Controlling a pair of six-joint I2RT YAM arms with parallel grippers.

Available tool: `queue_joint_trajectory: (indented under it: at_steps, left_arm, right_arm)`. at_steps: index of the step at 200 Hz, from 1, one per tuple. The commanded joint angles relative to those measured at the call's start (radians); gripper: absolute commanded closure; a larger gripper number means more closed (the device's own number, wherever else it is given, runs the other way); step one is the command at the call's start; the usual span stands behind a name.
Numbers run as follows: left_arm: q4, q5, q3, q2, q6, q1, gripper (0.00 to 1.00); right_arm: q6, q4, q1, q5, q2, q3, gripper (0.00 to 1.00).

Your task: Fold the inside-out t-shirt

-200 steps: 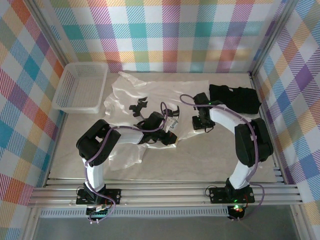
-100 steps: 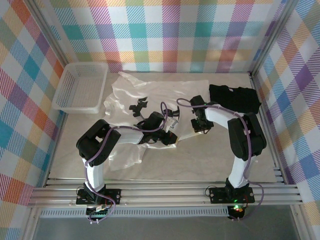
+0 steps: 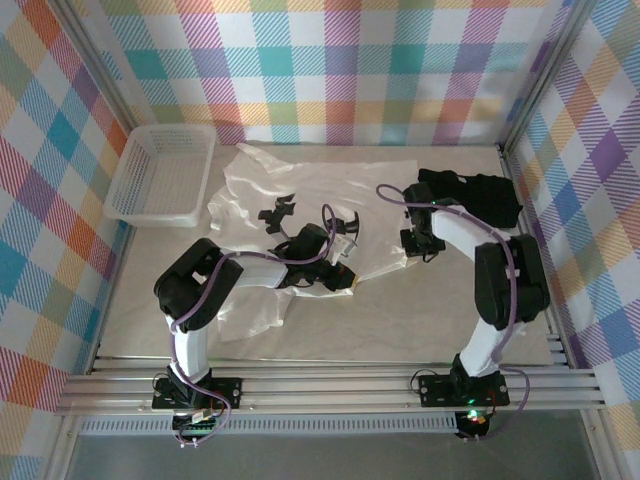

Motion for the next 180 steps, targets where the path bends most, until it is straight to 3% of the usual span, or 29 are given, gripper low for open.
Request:
queue_joint_trajectory:
  at_steps: [1, 53, 135, 180]
  left_arm:
    - [-0.009, 0.025, 0.01, 0.014, 0.005, 0.011, 1.0]
    - [-0.01, 0.025, 0.01, 0.011, 0.004, 0.011, 1.0]
    - [-0.01, 0.027, 0.012, 0.012, 0.002, 0.008, 1.0]
    - [-0.018, 0.027, 0.017, 0.016, 0.004, 0.005, 1.0]
  right_arm:
    - [0.016, 0.028, 0.008, -0.143, -0.068, -0.034, 0.63]
    - [0.001, 0.047, -0.013, -0.23, 0.005, -0.012, 0.57]
    - [0.01, 0.055, -0.039, -0.265, 0.038, -0.037, 0.73]
    - [0.008, 0.044, -0.044, -0.212, 0.018, -0.053, 0.64]
